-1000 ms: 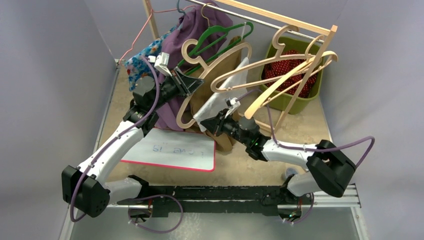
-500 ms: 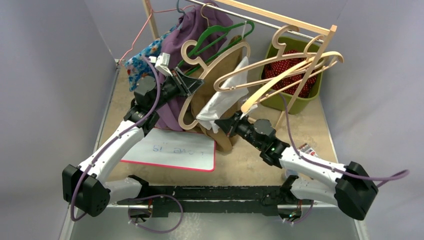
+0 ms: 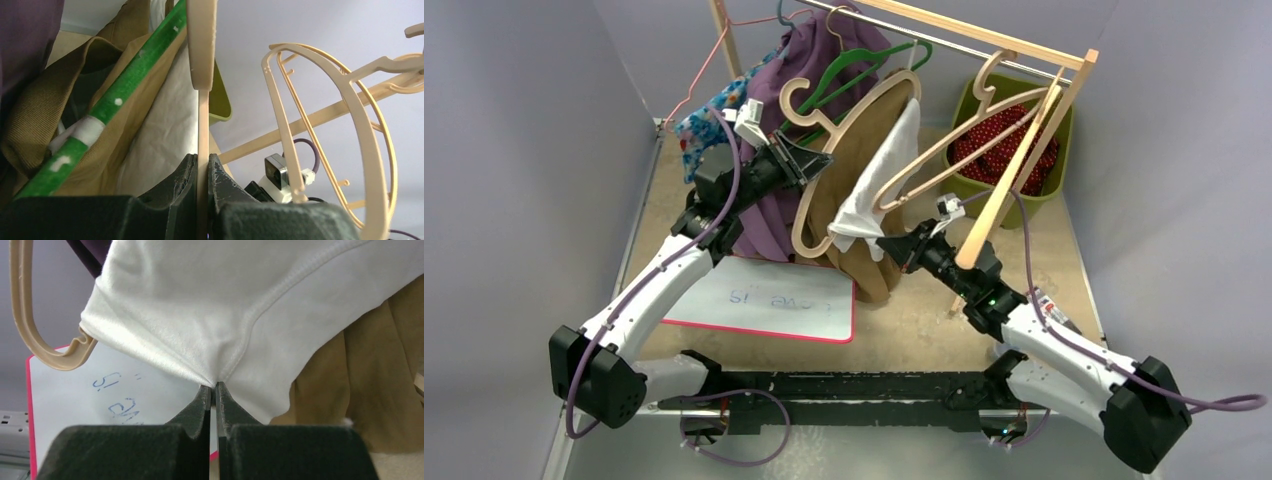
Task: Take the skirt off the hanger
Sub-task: Remove the skirt from the hanger, then place the skirt in the bin.
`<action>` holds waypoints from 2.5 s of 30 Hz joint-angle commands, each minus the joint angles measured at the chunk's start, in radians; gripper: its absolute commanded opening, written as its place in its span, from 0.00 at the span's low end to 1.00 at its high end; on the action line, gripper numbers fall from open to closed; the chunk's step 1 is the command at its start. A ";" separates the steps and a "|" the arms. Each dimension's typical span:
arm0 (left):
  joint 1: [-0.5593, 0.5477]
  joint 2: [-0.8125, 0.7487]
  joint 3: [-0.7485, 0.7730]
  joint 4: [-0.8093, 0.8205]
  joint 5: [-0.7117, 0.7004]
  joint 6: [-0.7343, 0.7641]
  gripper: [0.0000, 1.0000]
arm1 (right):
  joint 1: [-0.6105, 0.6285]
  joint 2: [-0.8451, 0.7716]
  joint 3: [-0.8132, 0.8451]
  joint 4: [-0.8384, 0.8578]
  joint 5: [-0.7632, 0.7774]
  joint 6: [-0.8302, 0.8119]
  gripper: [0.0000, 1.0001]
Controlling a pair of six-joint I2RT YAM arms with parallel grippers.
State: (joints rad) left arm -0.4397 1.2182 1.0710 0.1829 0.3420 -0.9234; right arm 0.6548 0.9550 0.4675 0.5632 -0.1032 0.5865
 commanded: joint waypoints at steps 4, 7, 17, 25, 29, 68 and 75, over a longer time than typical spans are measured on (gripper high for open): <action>0.000 0.000 0.076 -0.038 -0.033 -0.006 0.00 | -0.027 -0.160 -0.033 -0.164 0.088 -0.005 0.00; 0.000 -0.022 0.064 -0.042 -0.044 -0.005 0.00 | -0.045 -0.217 -0.046 -0.212 0.088 -0.004 0.00; 0.000 -0.057 0.108 -0.104 -0.046 0.058 0.00 | -0.055 -0.369 -0.054 -0.449 0.146 0.029 0.00; 0.001 -0.102 0.128 -0.114 -0.017 0.093 0.00 | -0.055 -0.513 -0.088 -0.636 0.152 0.147 0.00; 0.001 -0.111 0.123 -0.064 -0.001 0.081 0.00 | -0.055 -0.524 -0.059 -0.749 0.248 0.237 0.00; 0.001 -0.222 0.335 -0.218 -0.025 0.185 0.00 | -0.099 -0.417 -0.022 -0.841 0.394 0.350 0.00; 0.001 -0.223 0.294 -0.163 0.006 0.165 0.00 | -0.099 -0.473 0.029 -0.921 0.468 0.365 0.00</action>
State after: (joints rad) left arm -0.4450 1.0164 1.3552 -0.0910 0.3367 -0.7631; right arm 0.5598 0.5285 0.4465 -0.3168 0.2836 0.9245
